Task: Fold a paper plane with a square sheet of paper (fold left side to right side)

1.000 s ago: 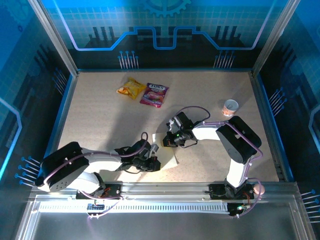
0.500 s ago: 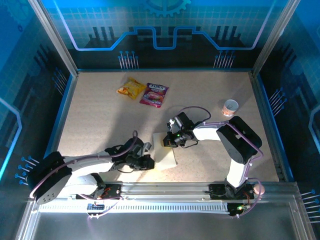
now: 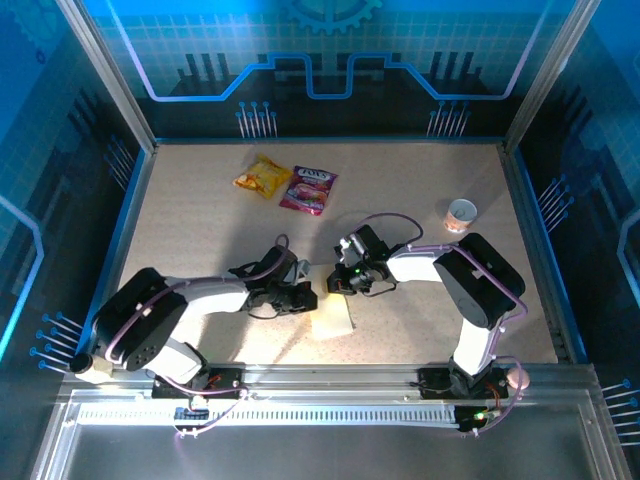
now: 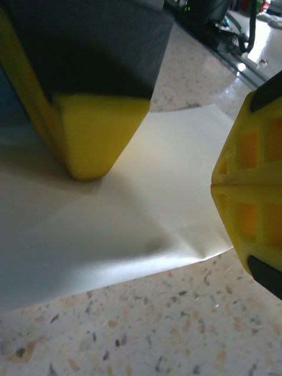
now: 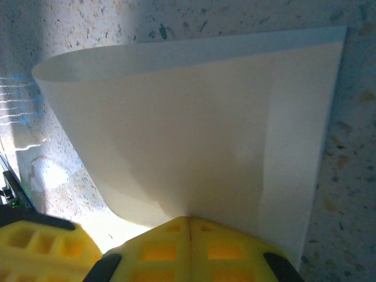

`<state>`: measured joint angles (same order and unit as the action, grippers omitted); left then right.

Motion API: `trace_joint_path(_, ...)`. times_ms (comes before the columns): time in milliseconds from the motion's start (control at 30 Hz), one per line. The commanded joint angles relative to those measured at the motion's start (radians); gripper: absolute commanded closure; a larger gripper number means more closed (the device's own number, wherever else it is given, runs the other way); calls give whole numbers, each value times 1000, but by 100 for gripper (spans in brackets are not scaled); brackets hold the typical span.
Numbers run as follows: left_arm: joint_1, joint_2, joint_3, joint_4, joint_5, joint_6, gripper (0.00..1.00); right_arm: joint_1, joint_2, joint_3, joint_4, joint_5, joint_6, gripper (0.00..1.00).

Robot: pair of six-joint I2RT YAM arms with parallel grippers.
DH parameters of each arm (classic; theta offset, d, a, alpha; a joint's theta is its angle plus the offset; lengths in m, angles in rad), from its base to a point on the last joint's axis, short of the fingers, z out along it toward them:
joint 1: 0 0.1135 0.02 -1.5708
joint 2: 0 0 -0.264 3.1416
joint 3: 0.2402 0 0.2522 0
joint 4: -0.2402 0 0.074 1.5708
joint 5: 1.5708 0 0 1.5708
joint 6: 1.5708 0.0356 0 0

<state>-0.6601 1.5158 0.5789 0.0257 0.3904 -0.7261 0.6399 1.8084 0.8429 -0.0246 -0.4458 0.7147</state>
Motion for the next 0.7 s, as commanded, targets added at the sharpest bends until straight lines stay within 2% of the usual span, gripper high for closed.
trace_joint_path(0, -3, 23, 27, 5, -4, 32, 98, -14, 46, -53, -118, 159, 0, 100)
trace_joint_path(267, -29, 62, 19, -34, -67, 26, 100, -8, 8, -28, -108, 117, -7, 100)
trace_joint_path(500, -61, 74, 2, -20, -84, -4, 100, -9, -156, -18, -131, 87, -13, 100)
trace_joint_path(667, -65, 60, 5, -25, -87, -6, 100, -6, -279, -92, -150, 42, 5, 100)
